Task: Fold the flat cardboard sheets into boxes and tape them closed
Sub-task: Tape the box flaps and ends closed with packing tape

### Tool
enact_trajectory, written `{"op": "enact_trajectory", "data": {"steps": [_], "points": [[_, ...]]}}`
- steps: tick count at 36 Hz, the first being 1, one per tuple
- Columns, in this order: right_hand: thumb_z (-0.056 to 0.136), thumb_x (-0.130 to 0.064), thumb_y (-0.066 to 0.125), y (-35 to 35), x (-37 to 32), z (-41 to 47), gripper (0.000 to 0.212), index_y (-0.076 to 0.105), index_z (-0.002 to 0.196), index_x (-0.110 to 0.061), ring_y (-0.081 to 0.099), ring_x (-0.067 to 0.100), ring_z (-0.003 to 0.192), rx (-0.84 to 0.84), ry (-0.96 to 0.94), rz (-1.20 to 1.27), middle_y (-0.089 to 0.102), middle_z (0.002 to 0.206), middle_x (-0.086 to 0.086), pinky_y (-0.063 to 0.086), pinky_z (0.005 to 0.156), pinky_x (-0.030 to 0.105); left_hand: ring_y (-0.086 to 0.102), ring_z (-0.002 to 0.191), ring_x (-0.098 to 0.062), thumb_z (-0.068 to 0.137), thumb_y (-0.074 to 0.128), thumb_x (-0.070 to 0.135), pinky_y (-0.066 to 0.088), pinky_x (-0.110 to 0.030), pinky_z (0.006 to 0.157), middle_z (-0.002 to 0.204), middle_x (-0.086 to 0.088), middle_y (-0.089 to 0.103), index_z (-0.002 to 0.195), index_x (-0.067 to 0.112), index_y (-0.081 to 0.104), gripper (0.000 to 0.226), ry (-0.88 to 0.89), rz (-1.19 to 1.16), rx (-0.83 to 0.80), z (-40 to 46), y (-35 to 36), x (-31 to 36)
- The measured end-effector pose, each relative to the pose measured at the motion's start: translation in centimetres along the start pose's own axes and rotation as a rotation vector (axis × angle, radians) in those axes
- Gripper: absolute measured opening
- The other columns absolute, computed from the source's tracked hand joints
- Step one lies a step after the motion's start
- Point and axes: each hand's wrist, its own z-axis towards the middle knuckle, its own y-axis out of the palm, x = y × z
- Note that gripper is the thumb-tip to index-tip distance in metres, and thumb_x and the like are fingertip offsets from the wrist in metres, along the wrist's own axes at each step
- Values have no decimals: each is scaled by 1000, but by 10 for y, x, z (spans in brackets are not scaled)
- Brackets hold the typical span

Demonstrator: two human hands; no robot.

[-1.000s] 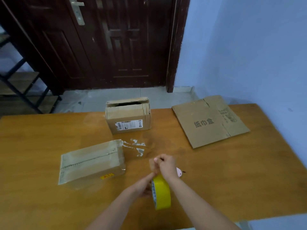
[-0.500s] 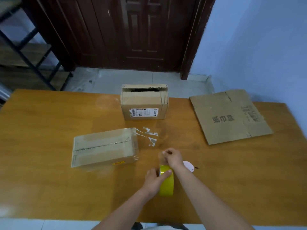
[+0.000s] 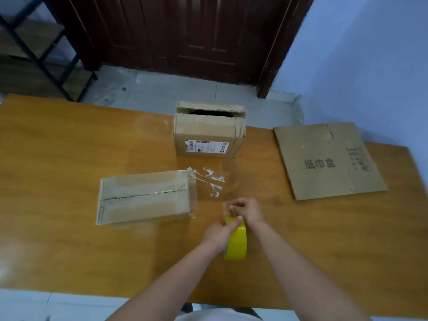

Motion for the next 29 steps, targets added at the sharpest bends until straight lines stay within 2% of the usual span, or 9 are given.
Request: {"op": "enact_trajectory", "data": {"steps": [6,9,12,15,17,21,23,26,29], "points": [[82,-9,70,1,8,1,23,72,105,-8,67,22,93,27,-8,8,72,101,12,52,89,42,61,96,-23,44,42,91,48,-36,85,107,-2,66,111,21,64,100,-18,105,-57,9,-5,6],[80,-10,72,2,11,4,21,74,101,-12,68,23,90,46,-13,5,73,96,10,53,85,46,60,98,-24,56,46,88,47,-36,85,108,-5,65,111,17,63,92,-21,127,-47,12,-5,7],[81,-10,71,3,11,3,19,74,100,-11,67,23,88,62,-16,-2,73,93,8,53,83,44,62,92,-23,41,40,91,47,-36,80,102,-4,66,107,17,65,102,-23,126,-47,12,-5,7],[81,-13,72,1,7,1,17,72,98,-13,61,17,85,94,-27,-28,66,86,2,52,80,37,62,87,-22,41,41,91,47,-36,75,97,-5,67,103,14,66,102,-15,142,-61,12,-5,7],[81,-12,72,1,5,2,11,68,81,-22,61,17,81,87,-34,-40,64,79,-1,50,76,35,62,86,-23,44,41,90,45,-35,70,95,-5,66,102,13,66,100,-13,156,-67,13,-7,7],[80,-15,72,2,6,2,28,61,65,-36,65,21,74,83,-52,-98,67,71,-1,51,69,37,62,86,-23,55,44,87,41,-33,65,96,-7,66,102,9,65,93,-17,175,-77,13,-9,7],[80,-14,72,2,6,2,23,63,67,-31,62,19,74,95,-68,-100,66,75,0,50,68,35,61,91,-24,61,47,85,44,-34,71,101,-7,64,107,8,62,91,-31,191,-65,14,-9,6],[80,-10,71,1,2,4,7,69,76,-15,52,15,77,134,-82,-99,46,80,-6,41,71,27,59,93,-24,67,48,83,44,-35,73,104,-7,63,109,9,60,86,-39,222,-66,16,-8,4],[80,-12,72,1,1,8,2,71,79,-10,51,16,81,132,-86,-136,39,81,-8,44,73,30,61,94,-24,65,47,84,46,-36,78,104,-6,64,109,11,63,87,-44,211,-76,17,-9,5]]}}
